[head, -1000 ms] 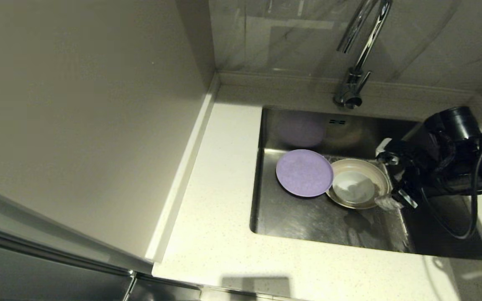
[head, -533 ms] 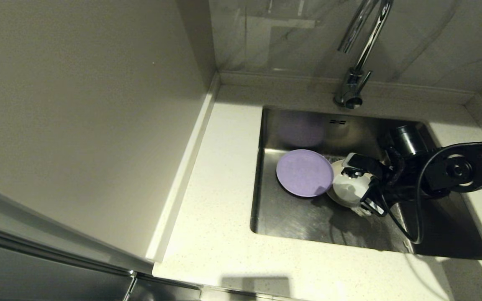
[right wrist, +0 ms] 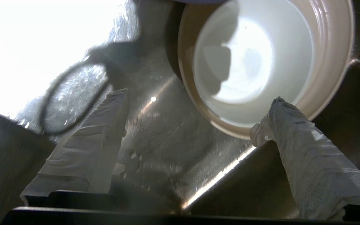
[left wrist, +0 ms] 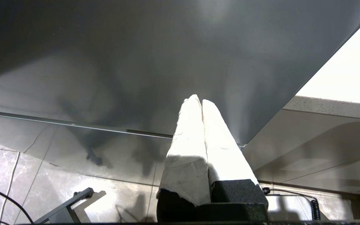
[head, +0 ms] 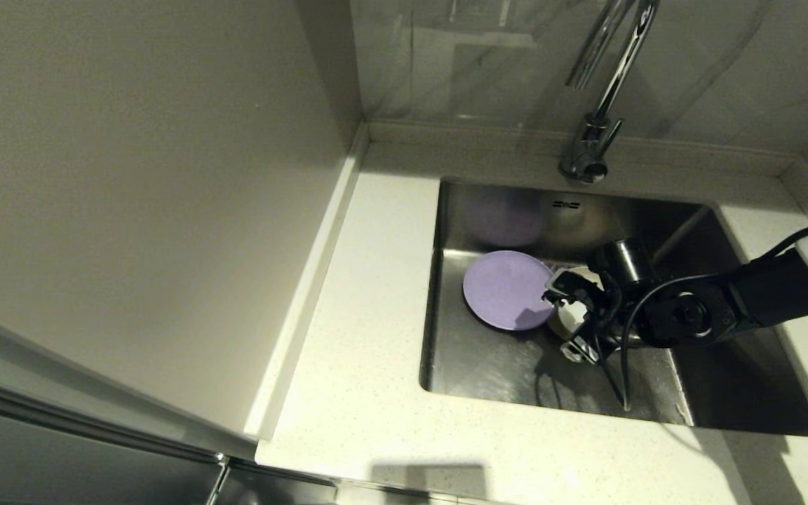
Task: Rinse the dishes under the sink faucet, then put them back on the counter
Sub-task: Put a plate back to the table from the sink
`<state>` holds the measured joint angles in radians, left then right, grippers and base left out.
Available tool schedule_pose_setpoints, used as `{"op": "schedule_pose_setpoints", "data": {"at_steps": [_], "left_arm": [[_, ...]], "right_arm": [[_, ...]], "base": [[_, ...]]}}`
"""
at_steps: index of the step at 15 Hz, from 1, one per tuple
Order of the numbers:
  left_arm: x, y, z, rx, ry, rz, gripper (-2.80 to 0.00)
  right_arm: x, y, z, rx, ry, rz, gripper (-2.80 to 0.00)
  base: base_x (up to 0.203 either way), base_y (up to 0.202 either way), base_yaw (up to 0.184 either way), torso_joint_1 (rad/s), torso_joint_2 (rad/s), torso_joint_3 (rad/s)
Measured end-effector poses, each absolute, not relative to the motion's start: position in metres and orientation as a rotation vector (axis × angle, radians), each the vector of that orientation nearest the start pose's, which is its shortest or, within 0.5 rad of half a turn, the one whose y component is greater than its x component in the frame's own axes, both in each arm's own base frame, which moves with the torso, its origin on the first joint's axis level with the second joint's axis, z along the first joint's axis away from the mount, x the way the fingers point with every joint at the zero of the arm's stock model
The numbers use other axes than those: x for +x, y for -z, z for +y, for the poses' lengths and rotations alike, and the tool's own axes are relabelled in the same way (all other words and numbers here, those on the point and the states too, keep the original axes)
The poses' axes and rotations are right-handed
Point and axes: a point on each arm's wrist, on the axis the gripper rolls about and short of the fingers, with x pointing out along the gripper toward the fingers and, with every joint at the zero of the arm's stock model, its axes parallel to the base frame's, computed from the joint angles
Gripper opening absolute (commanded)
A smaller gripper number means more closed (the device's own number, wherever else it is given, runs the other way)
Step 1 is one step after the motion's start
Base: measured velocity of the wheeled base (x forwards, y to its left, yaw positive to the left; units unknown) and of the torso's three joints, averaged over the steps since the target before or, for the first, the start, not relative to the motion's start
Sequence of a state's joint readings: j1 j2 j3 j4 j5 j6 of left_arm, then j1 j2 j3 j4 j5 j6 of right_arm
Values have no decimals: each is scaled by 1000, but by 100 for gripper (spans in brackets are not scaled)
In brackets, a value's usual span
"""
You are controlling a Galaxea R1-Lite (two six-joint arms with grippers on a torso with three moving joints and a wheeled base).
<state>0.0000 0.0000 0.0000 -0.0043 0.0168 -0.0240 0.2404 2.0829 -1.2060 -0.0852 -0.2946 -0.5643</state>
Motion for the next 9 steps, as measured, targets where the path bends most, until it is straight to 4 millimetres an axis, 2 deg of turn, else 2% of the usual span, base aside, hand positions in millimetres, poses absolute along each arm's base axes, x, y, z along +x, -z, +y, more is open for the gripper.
{"op": "schedule_pose_setpoints", "data": {"at_steps": [3, 9], "left_arm": [[-23, -76, 0, -24, -16, -4, -280], [-23, -76, 0, -24, -16, -4, -280]], "right_arm": [[390, -88, 88, -729, -128, 761, 0], [414, -76, 92, -711, -82, 734, 0]], "base": [[0, 0, 0, 0, 0, 0], [0, 0, 0, 0, 0, 0]]}}
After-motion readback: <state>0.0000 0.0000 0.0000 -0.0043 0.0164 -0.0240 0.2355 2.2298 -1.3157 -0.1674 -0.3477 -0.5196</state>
